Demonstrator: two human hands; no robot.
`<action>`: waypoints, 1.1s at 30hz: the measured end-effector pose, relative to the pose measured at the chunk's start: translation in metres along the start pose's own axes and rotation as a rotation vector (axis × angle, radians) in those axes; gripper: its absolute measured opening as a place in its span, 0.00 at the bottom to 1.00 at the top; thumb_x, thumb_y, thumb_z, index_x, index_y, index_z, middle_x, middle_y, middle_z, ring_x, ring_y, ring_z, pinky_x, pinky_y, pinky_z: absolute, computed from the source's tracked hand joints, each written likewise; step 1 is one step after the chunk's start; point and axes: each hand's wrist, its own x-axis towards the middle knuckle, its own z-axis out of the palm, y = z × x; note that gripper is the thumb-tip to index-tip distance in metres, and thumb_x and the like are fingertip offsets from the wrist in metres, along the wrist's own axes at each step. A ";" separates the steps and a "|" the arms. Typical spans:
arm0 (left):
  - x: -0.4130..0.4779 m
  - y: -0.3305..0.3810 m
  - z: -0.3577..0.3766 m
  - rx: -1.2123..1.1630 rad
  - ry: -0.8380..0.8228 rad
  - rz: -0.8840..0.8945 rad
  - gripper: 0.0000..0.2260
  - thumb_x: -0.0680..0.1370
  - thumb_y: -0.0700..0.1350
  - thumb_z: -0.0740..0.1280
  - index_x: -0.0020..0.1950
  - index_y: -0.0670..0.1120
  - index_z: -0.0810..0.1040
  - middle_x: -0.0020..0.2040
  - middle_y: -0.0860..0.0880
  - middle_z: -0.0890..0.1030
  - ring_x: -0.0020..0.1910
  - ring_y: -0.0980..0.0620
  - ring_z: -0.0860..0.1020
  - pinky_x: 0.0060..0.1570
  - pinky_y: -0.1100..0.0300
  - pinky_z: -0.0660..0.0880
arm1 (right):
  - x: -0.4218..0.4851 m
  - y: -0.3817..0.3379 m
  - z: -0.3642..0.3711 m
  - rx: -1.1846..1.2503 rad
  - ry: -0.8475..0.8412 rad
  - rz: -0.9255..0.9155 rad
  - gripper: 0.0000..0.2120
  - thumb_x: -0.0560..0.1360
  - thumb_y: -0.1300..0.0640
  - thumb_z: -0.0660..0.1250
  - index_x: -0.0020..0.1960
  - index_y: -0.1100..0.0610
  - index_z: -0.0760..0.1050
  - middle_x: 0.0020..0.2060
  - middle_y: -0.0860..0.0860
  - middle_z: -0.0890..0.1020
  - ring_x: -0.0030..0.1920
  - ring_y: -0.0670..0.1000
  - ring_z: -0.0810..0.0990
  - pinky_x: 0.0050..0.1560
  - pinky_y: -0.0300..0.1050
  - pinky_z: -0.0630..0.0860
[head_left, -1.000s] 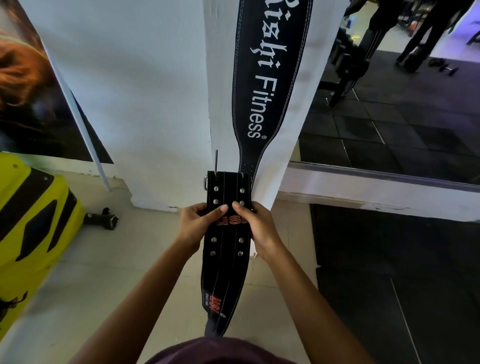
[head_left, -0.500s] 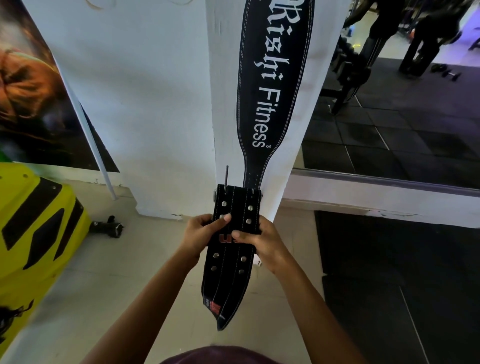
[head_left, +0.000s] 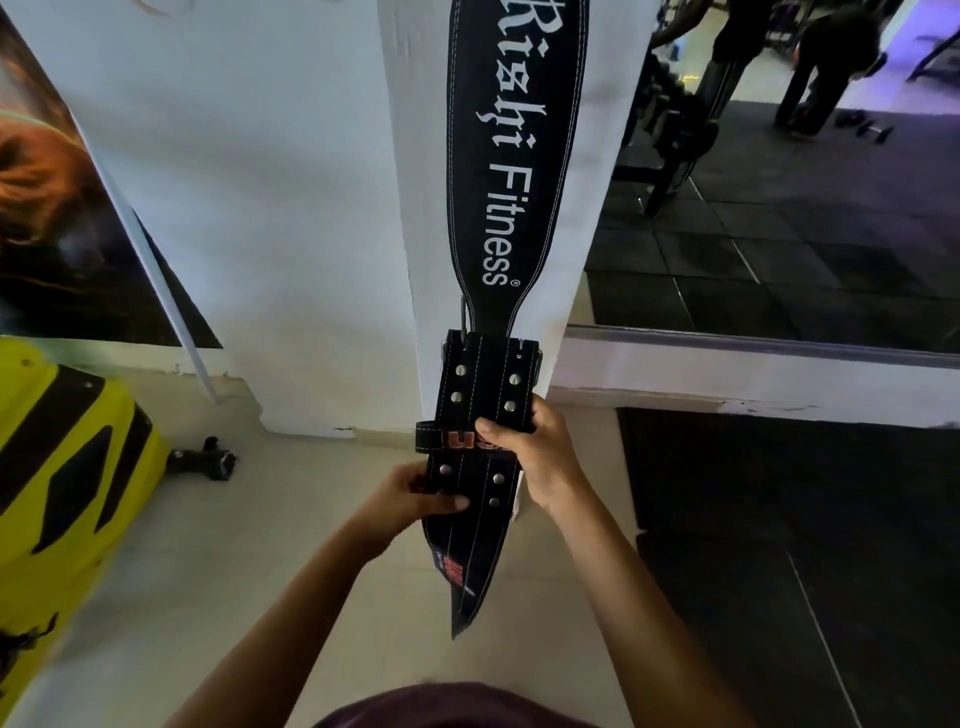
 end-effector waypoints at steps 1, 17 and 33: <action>-0.004 -0.012 0.007 0.044 0.012 -0.010 0.16 0.68 0.36 0.75 0.55 0.40 0.81 0.50 0.44 0.86 0.51 0.45 0.83 0.52 0.52 0.80 | 0.001 -0.001 -0.002 0.004 0.006 -0.002 0.15 0.68 0.70 0.74 0.51 0.58 0.79 0.46 0.52 0.86 0.47 0.49 0.86 0.42 0.36 0.80; 0.010 0.064 0.010 -0.168 -0.010 0.225 0.23 0.68 0.33 0.73 0.63 0.37 0.73 0.54 0.37 0.80 0.51 0.41 0.81 0.49 0.51 0.78 | -0.002 -0.004 -0.012 -0.061 -0.023 0.003 0.16 0.71 0.67 0.73 0.58 0.61 0.78 0.51 0.54 0.86 0.49 0.49 0.86 0.42 0.37 0.81; -0.001 0.032 0.008 -0.098 0.075 0.107 0.15 0.71 0.39 0.73 0.57 0.40 0.79 0.51 0.42 0.85 0.51 0.44 0.83 0.51 0.52 0.80 | -0.011 0.009 -0.004 -0.048 0.005 0.022 0.15 0.68 0.70 0.75 0.53 0.60 0.80 0.47 0.54 0.86 0.47 0.50 0.86 0.46 0.43 0.82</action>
